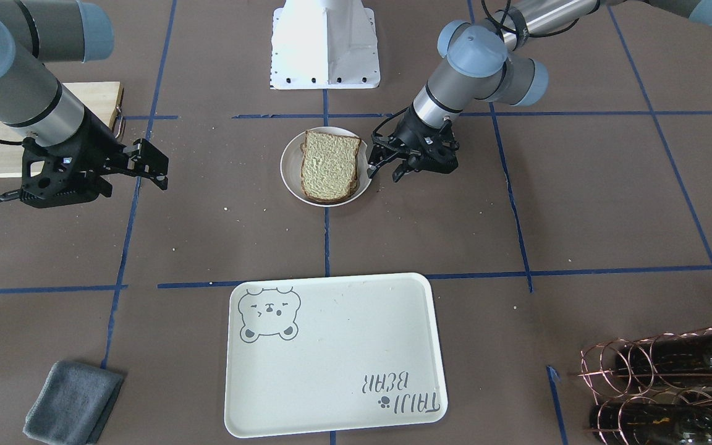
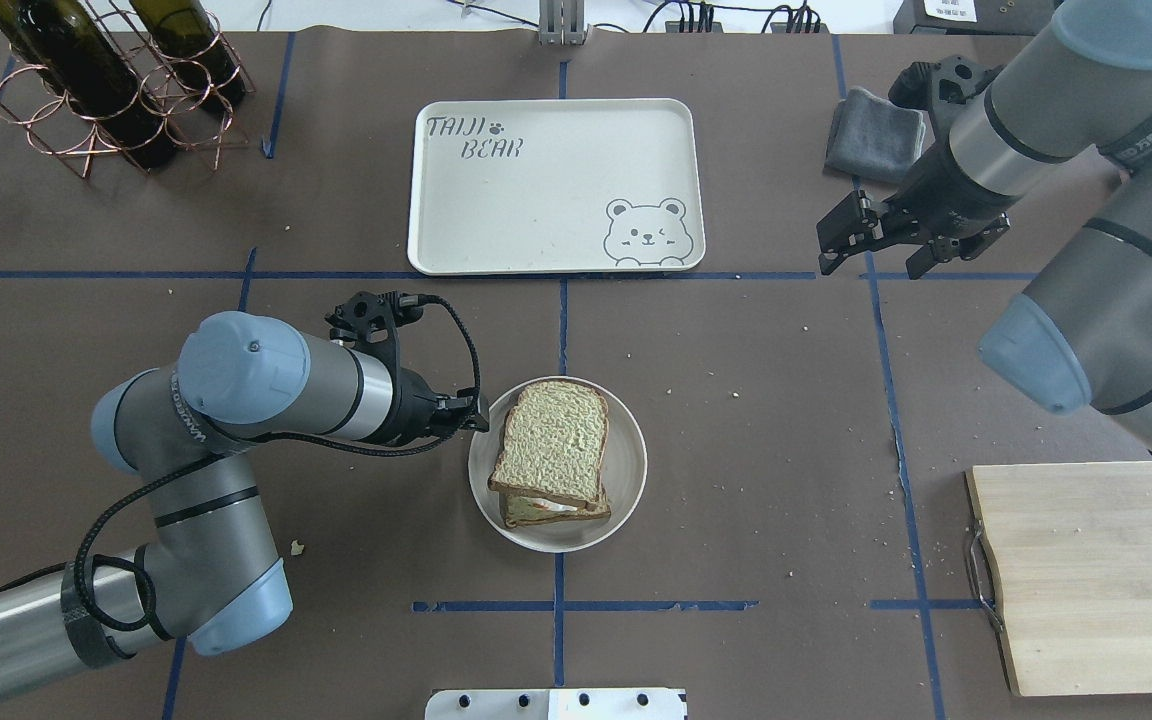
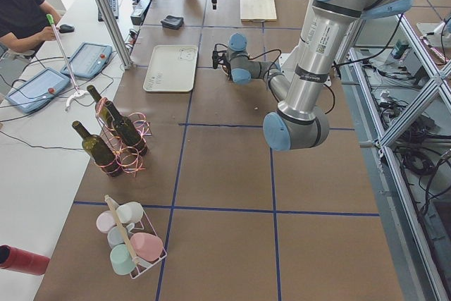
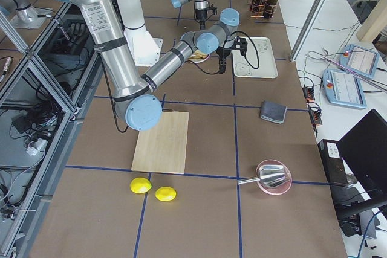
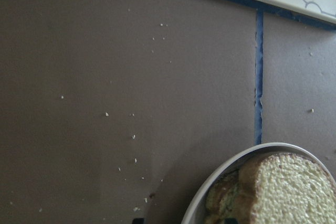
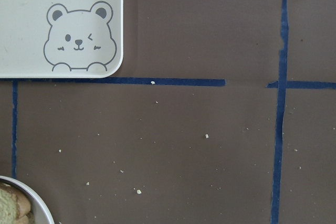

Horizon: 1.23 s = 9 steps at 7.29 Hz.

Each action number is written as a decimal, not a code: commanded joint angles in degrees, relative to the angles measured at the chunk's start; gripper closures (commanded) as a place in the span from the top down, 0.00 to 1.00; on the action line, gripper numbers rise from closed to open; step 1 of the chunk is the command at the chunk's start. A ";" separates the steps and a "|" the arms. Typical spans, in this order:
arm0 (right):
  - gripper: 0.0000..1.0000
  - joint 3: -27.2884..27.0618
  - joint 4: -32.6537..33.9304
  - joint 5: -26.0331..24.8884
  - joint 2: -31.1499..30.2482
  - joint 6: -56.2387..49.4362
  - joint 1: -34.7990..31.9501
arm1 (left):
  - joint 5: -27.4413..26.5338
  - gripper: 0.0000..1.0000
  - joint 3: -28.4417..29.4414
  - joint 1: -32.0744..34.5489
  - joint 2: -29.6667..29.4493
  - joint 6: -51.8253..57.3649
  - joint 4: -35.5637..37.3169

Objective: Make sandwich and place on tray
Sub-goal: 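Raise the right gripper away while the left gripper reaches to grasp the plate rim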

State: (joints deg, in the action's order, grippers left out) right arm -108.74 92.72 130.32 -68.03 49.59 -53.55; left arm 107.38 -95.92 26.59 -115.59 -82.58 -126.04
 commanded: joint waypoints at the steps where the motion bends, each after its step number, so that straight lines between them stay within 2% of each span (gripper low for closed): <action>1: 1.00 -0.16 0.00 0.03 0.01 0.15 -0.15 | -0.41 0.46 0.65 -1.36 -0.25 -0.22 -0.17; 2: 1.00 -0.16 0.00 0.03 0.09 0.15 -0.24 | -0.41 0.42 0.91 -1.80 -0.42 -0.22 -0.17; 5: 1.00 -0.16 0.00 1.60 0.01 0.24 -0.85 | -0.41 0.38 1.96 -1.98 -1.04 -0.22 -0.25; 6: 1.00 -0.16 0.00 1.61 0.01 0.24 -0.85 | -0.41 0.32 2.06 -1.98 -1.04 -0.22 -0.34; 9: 1.00 -0.16 -0.09 1.61 0.01 0.33 -0.85 | -0.41 0.30 2.14 -2.59 -1.04 -0.22 -0.34</action>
State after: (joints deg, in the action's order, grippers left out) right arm -108.94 92.65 131.91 -68.03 49.89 -54.40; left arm 106.96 -93.85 24.24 -116.62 -82.79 -126.38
